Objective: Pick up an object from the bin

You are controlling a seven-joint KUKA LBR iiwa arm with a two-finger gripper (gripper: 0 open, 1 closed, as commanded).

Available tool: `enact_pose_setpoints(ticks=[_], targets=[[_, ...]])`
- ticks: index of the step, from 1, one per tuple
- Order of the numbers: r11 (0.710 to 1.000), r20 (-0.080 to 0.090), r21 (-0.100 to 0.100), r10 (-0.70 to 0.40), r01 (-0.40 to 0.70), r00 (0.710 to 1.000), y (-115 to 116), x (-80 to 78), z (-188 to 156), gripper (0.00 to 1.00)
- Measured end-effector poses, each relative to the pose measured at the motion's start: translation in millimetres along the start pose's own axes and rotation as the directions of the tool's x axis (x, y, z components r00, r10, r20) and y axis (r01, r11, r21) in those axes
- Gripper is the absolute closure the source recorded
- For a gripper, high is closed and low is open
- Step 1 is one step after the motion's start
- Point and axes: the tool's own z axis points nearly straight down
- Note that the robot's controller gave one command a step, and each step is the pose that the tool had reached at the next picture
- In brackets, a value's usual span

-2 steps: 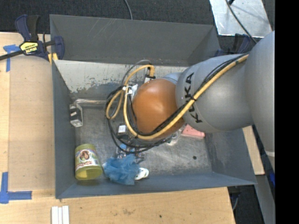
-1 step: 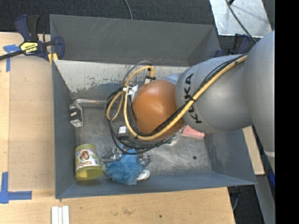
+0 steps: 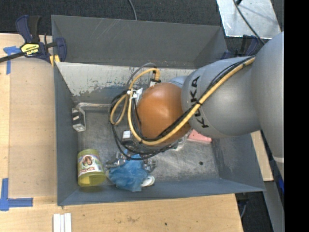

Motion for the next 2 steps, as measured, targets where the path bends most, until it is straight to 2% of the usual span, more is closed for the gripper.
enact_pose_setpoints(ticks=[1,2], targets=[[0.994,0.004,0.003,-0.110,0.110,0.994,-0.2,2.8,-2.0,1.00],[0.994,0.004,0.002,-0.110,0.110,0.994,-0.2,2.8,-2.0,1.00]])
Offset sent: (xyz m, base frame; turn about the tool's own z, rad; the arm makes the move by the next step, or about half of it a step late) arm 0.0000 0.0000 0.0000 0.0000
